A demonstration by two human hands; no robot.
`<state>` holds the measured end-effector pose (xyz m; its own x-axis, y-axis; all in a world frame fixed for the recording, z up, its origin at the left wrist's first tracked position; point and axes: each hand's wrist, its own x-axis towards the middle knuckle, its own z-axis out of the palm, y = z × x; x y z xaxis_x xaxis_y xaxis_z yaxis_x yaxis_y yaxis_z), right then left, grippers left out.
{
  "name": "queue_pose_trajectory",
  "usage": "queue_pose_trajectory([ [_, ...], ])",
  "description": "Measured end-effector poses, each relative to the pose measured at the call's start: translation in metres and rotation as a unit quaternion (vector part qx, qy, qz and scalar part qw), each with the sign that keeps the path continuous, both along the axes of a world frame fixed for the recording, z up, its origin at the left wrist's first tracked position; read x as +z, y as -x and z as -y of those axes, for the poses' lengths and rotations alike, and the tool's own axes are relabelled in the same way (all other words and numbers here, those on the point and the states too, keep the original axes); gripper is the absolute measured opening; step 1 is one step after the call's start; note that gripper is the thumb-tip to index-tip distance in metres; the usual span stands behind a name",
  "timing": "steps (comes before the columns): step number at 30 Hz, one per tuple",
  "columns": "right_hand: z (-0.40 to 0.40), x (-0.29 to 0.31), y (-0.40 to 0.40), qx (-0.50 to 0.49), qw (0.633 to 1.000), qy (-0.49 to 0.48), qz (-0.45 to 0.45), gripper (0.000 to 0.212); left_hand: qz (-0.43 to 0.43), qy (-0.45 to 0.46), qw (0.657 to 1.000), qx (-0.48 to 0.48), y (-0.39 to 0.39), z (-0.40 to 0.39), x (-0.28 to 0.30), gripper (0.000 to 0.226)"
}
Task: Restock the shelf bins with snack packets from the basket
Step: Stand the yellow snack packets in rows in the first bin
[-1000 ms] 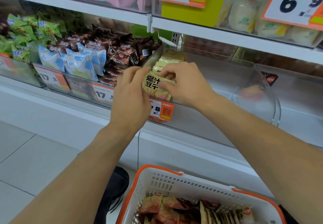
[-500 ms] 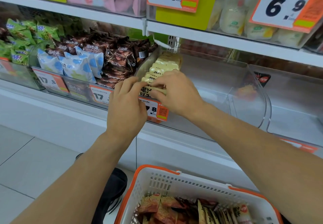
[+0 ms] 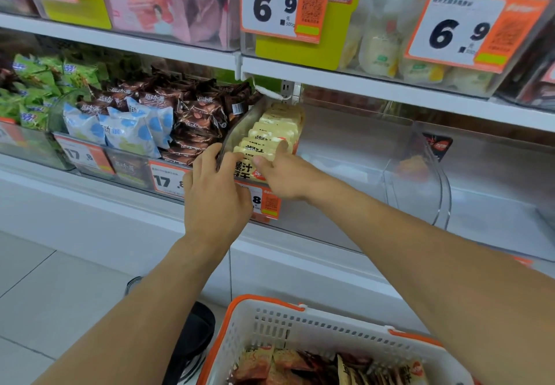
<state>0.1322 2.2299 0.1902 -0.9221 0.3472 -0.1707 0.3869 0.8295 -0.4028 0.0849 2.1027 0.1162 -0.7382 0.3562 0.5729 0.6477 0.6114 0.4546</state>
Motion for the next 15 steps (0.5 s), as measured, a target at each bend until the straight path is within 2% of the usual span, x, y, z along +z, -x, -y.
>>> queue_pose_trajectory([
  [1, -0.001, -0.002, -0.005, -0.012, 0.999, 0.024, -0.020, 0.074, -0.003, -0.007, 1.000, 0.000, -0.001, 0.000, 0.001, 0.052],
  [3, -0.003, -0.009, -0.025, -0.013, 0.990, 0.019, -0.141, 0.070, -0.023, -0.046, 0.999, -0.006, -0.007, -0.001, 0.005, 0.049],
  [5, -0.002, -0.021, -0.059, 0.017, 0.949, 0.000, -0.315, 0.047, -0.057, -0.108, 0.992, -0.021, -0.017, -0.002, 0.009, 0.042],
  [7, -0.005, -0.038, -0.101, 0.057, 0.915, -0.005, -0.400, 0.031, -0.077, -0.154, 0.984, -0.048, -0.032, -0.005, 0.011, 0.032],
  [10, -0.025, -0.082, -0.162, 0.071, 0.932, -0.019, -0.354, 0.025, -0.038, -0.147, 0.982, -0.112, -0.067, -0.019, -0.011, 0.020],
  [12, -0.041, -0.120, -0.196, 0.049, 0.958, -0.015, -0.284, 0.025, 0.053, -0.115, 0.981, -0.147, -0.098, -0.031, -0.043, 0.016],
  [15, -0.058, -0.173, -0.240, -0.022, 0.990, 0.014, -0.137, 0.030, 0.209, 0.023, 0.959, -0.191, -0.146, -0.047, -0.102, 0.017],
])
